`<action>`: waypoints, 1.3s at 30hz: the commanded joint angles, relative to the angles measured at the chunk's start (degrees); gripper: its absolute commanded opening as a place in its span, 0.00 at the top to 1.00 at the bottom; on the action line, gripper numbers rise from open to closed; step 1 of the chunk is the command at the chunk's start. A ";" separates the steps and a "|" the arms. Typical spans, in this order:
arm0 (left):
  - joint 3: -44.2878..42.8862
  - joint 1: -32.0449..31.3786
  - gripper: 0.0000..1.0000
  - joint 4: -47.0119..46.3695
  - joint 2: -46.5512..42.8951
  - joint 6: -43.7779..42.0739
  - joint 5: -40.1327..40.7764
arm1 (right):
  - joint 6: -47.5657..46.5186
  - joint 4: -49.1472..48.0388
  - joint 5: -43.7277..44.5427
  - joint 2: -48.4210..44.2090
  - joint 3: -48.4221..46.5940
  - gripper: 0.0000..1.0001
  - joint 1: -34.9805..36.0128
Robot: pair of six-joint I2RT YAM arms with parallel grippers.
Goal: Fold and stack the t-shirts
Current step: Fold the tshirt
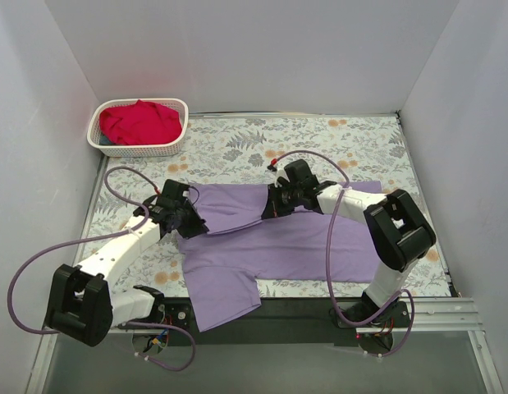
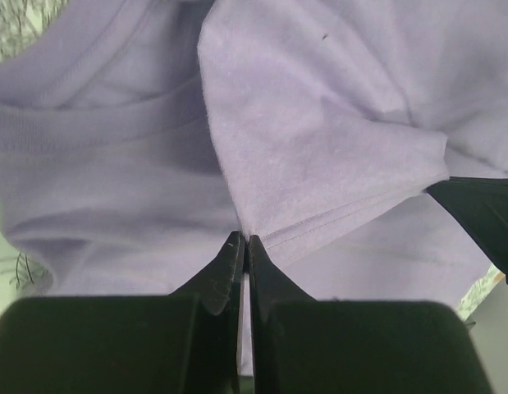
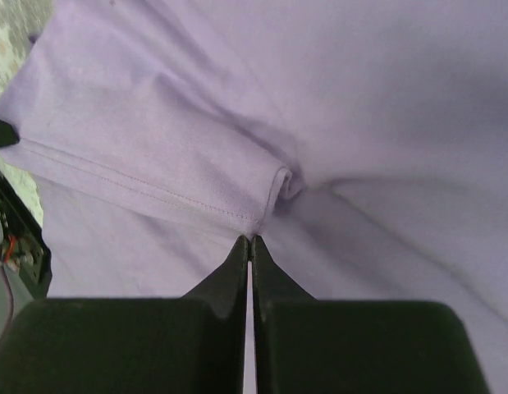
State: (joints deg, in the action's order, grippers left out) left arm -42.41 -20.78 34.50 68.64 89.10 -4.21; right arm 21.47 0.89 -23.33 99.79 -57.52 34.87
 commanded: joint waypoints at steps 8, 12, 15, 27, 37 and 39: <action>6.73 -1.64 1.00 4.43 -5.54 4.77 -5.90 | -4.42 8.16 -2.77 -1.09 1.27 0.99 1.78; 8.75 -1.99 1.00 5.40 -7.64 6.26 -5.90 | -5.47 9.66 -3.12 0.14 0.13 0.99 2.39; 10.42 -2.08 1.00 5.14 -9.05 7.23 -5.02 | -6.00 10.28 -3.30 1.55 -0.49 0.99 2.83; 10.26 -2.43 0.63 3.28 -9.13 7.93 -3.54 | -9.43 14.22 4.94 -1.42 -1.72 0.69 3.18; -3.98 2.39 0.36 0.50 -3.44 -0.15 10.35 | -11.54 15.20 19.81 -13.65 0.12 0.52 -14.64; -5.57 3.89 0.37 -4.06 -0.10 -1.82 9.84 | -11.28 14.50 19.73 -13.92 0.56 0.54 -21.23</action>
State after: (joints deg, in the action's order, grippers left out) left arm -45.06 -19.25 36.49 64.53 91.64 1.65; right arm 11.03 15.55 -8.45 87.02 -57.49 20.23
